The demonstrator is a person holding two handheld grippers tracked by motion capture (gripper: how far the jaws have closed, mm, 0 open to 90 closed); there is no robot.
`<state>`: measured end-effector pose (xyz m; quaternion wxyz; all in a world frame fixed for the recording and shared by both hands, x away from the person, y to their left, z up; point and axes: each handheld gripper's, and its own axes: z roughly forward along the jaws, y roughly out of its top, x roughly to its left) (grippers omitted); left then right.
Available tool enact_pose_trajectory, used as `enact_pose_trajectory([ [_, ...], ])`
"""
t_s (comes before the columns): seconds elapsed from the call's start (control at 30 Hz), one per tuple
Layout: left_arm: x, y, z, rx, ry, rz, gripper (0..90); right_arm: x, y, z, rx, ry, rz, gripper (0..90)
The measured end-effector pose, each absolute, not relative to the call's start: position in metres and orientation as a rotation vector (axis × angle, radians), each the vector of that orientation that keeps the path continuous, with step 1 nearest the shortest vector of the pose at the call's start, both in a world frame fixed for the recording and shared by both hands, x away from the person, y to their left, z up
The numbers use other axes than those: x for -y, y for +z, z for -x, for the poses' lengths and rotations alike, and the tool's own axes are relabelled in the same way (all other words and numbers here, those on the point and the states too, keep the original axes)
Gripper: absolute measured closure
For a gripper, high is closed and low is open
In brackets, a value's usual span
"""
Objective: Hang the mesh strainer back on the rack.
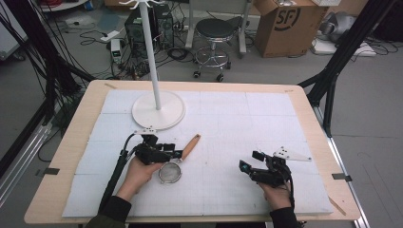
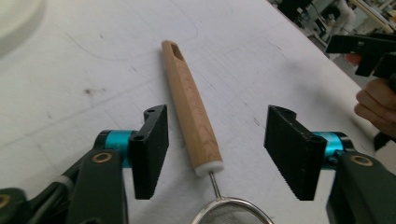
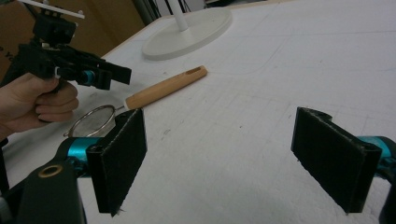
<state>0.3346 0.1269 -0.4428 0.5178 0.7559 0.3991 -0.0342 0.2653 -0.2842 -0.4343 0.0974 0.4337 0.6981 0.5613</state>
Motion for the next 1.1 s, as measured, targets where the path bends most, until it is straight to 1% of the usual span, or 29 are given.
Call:
enact_pose_trajectory([
  [0.3, -0.111, -0.442, -0.331, -0.946, -0.099, -1.883, 44.8, 0.285, -0.433, -0.265, -2.053, 1.668, -1.282, 17.3],
  [0.47, -0.109, -0.443, -0.333, -0.959, -0.1, -1.903, 46.2, 0.285, -0.431, -0.263, -2.048, 1.676, -1.275, 18.1],
  [0.83, -0.101, -0.441, -0.335, -0.972, -0.056, -1.949, 46.1, 0.289, -0.431, -0.262, -2.029, 1.681, -1.282, 18.1],
  [0.97, -0.098, -0.446, -0.336, -0.986, -0.064, -2.005, 46.8, 0.289, -0.431, -0.262, -2.035, 1.679, -1.281, 18.1],
  [1.07, -0.097, -0.449, -0.338, -0.992, -0.117, -1.991, 47.4, 0.289, -0.431, -0.262, -2.031, 1.68, -1.277, 18.1],
  [1.1, -0.097, -0.449, -0.338, -0.989, -0.117, -1.993, 48.0, 0.289, -0.431, -0.262, -2.032, 1.682, -1.281, 18.1],
])
